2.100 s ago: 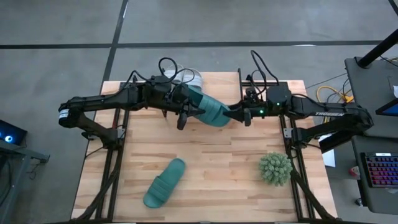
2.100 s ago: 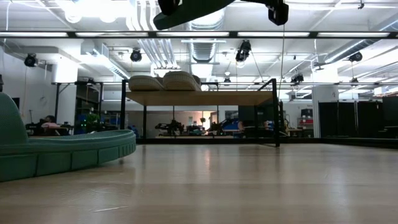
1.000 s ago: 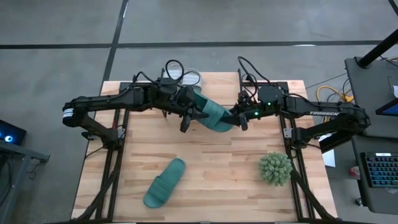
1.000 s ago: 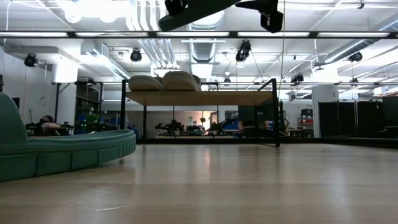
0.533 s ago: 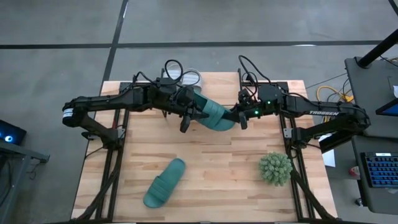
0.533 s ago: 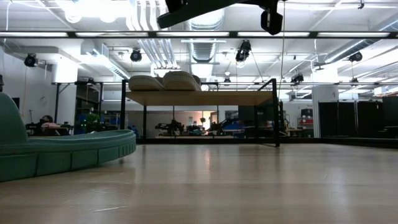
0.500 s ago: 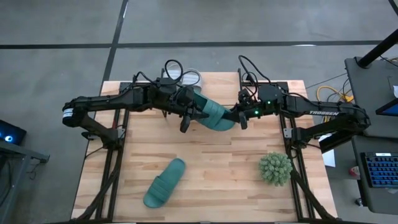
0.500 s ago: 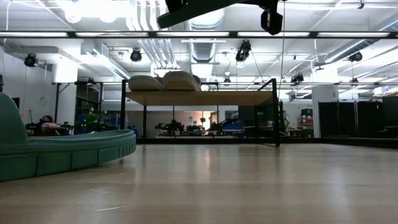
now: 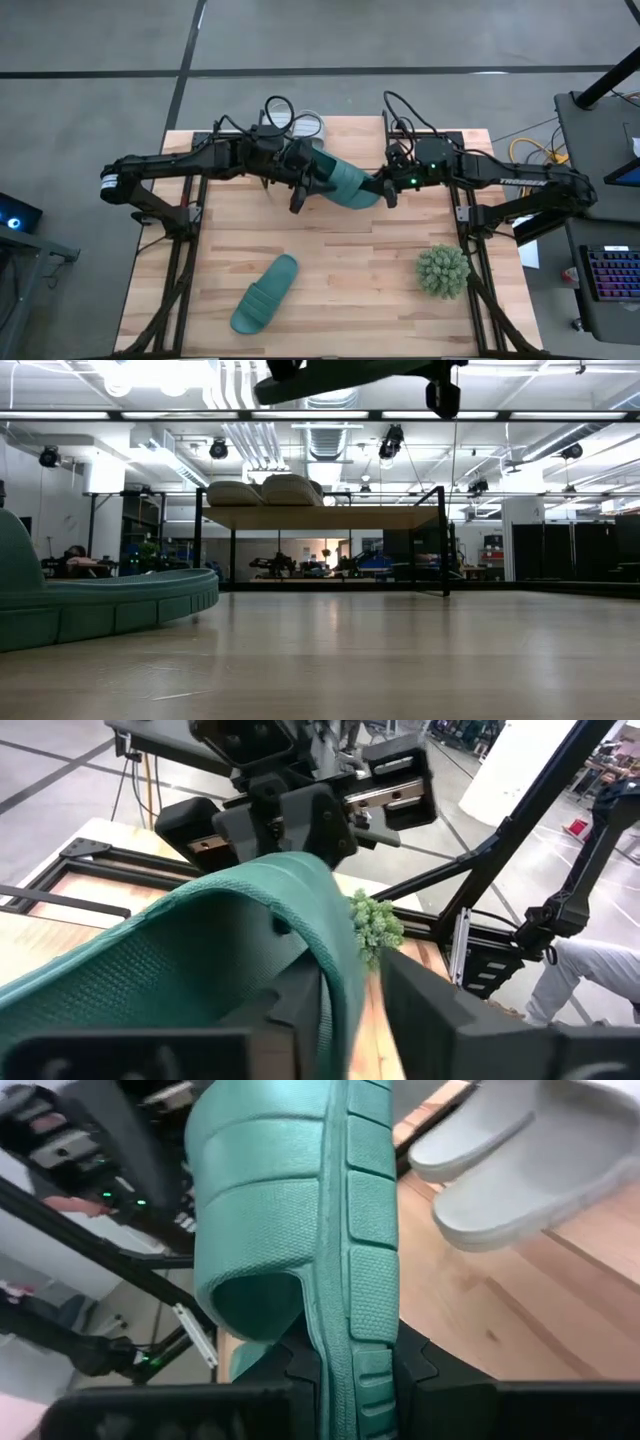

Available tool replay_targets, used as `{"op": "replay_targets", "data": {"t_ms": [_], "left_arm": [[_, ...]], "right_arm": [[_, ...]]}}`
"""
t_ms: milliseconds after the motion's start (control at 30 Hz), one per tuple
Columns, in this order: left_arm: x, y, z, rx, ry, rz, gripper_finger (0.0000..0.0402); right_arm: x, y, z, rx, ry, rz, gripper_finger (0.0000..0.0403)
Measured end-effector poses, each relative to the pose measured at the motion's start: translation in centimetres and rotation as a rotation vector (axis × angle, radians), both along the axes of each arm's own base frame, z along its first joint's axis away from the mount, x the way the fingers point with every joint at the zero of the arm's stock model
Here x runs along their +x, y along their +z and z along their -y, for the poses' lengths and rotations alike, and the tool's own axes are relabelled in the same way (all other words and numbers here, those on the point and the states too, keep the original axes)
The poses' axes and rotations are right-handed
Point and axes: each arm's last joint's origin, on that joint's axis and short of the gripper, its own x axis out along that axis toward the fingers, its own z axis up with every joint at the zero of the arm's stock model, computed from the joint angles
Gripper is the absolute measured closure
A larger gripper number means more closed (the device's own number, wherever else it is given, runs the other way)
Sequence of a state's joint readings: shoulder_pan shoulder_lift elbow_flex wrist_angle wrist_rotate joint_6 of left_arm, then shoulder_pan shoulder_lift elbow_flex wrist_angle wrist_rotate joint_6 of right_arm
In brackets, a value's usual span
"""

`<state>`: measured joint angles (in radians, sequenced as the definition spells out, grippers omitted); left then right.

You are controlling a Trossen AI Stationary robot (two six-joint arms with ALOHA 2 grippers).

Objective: Pick and place slides into the shelf
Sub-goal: Put the left green slide on the shelf

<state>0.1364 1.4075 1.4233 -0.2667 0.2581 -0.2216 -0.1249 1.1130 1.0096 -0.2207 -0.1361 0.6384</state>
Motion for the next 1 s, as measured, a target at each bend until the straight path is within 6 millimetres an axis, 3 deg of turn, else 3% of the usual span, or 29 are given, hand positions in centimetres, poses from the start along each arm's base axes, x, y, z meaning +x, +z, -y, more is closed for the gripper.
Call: {"op": "replay_targets", "data": {"t_ms": [200, 367, 700, 1000], "left_arm": [[-0.1, 0.1, -0.2, 0.001, 0.012, 0.002, 0.0232], [-0.2, 0.1, -0.7, 0.002, 0.029, 0.004, 0.0195], [-1.6, 1.2, -1.4, 0.077, 0.081, 0.040, 0.0189], [-4.2, 3.4, -1.1, 0.267, 0.285, 0.104, 0.0189]], "right_arm": [[-0.7, 0.1, 0.1, -0.014, -0.047, -0.022, 0.0364], [-1.8, 0.6, 0.0, -0.027, -0.083, -0.021, 0.0364], [-4.0, 1.3, -0.1, -0.038, -0.141, -0.038, 0.0364], [-5.6, 1.8, 0.1, -0.042, -0.288, -0.035, 0.0364]]}}
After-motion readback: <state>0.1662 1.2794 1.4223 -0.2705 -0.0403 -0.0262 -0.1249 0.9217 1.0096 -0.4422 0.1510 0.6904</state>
